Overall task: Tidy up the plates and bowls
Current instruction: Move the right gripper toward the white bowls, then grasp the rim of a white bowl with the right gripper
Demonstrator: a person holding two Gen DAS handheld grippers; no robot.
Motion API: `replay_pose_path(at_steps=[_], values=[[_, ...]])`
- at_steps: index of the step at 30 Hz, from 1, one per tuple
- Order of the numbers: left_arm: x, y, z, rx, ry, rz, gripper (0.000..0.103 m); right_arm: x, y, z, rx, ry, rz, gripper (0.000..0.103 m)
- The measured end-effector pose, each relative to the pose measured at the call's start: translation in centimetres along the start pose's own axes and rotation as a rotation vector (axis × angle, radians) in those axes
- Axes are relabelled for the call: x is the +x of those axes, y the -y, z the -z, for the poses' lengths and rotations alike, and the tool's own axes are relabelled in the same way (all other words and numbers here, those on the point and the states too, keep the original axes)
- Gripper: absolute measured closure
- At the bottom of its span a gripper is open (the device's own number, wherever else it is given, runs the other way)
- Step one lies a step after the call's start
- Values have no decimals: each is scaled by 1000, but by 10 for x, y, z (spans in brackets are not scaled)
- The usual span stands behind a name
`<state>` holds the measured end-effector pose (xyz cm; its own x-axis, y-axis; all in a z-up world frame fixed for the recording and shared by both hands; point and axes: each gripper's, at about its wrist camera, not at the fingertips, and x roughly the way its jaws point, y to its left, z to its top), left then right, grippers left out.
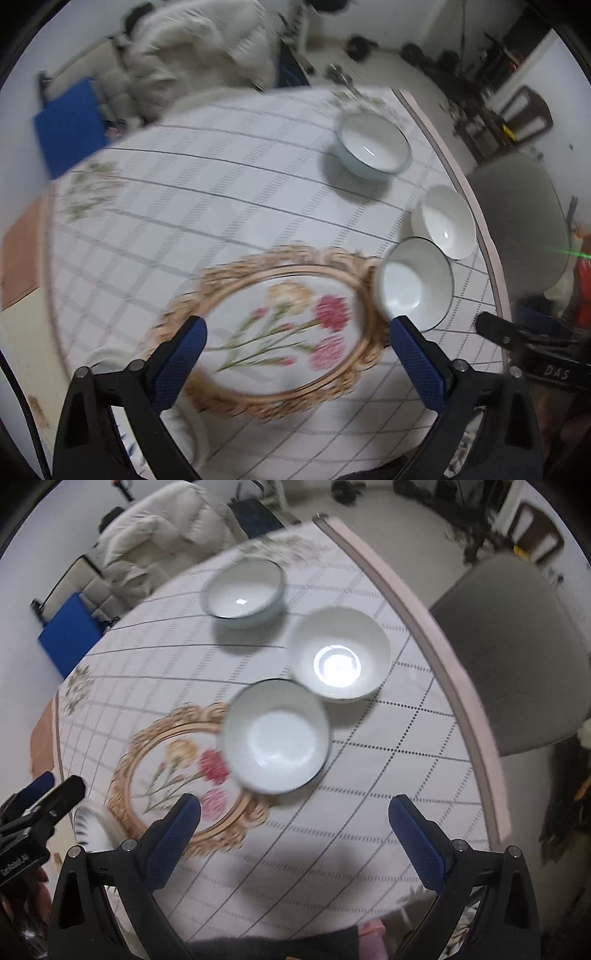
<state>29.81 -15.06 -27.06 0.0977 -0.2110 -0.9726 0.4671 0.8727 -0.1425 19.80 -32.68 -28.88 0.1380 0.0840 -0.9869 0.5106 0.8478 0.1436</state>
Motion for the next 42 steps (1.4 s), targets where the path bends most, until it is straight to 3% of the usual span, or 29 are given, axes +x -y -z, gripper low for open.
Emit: replay_pose_path(at_steps=[4, 11, 15, 17, 19, 22, 34, 42], values=[[48, 31, -22, 1, -81, 14, 33, 41, 26, -27, 6, -64, -43, 8], [110, 60, -35, 6, -203, 36, 42, 94, 36, -53, -70, -150, -82, 32], [131, 64, -38, -8, -248, 44, 44, 112, 31, -59, -100, -194, -98, 58], [138, 66, -39, -7, -265, 53, 59, 119, 28, -61, -117, -200, -99, 66], [142, 68, -38, -1, -282, 53, 74, 123, 26, -62, -133, -208, -101, 81], [144, 68, -34, -9, -284, 65, 83, 124, 21, -62, -155, -207, -106, 93], [115, 60, 2, -38, -249, 43, 87, 110, -6, -41, -229, -226, -124, 93], [91, 36, 70, -104, -258, 15, 87, 108, -42, 6, -346, -289, -135, 93]])
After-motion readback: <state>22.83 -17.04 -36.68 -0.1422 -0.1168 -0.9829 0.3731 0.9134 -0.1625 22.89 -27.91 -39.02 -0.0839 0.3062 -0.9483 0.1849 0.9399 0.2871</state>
